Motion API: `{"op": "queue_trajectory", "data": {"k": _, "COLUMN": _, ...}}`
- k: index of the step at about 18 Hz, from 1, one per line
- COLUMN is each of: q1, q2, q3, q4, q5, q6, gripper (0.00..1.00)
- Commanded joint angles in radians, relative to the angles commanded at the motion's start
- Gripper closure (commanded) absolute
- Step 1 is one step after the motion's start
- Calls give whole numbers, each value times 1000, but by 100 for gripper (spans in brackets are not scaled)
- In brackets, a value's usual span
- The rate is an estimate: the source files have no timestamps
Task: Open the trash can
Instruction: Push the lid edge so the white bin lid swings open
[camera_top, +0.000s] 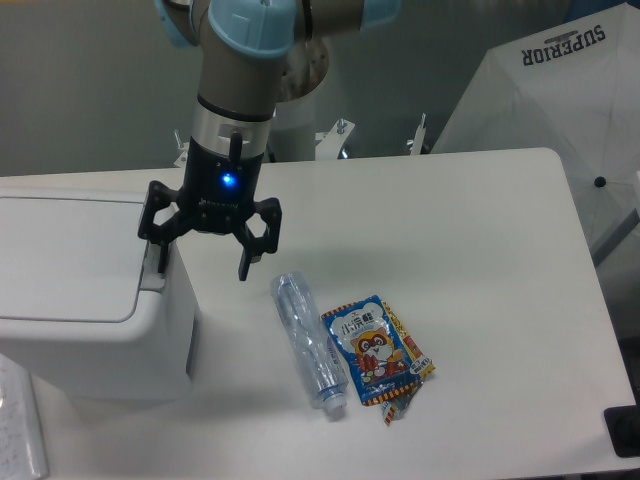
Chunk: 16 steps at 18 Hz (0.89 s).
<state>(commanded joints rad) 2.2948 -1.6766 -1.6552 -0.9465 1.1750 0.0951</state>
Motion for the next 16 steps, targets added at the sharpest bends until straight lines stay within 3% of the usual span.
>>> {"op": "queue_trajectory", "data": {"k": 9, "q1": 0, "q2": 3, "q3": 0, "q4": 0, "q5": 0, "q6": 0, "gripper": 0}}
{"op": "queue_trajectory", "data": {"k": 13, "q1": 21, "q2": 14, "q3": 53, "q4": 0, "q5": -8, "q6": 12, "gripper": 0}}
{"op": "queue_trajectory", "data": {"k": 16, "q1": 80, "q2": 23, "q3": 106, "q4": 3, "q5": 0, "q6": 18, "gripper": 0}}
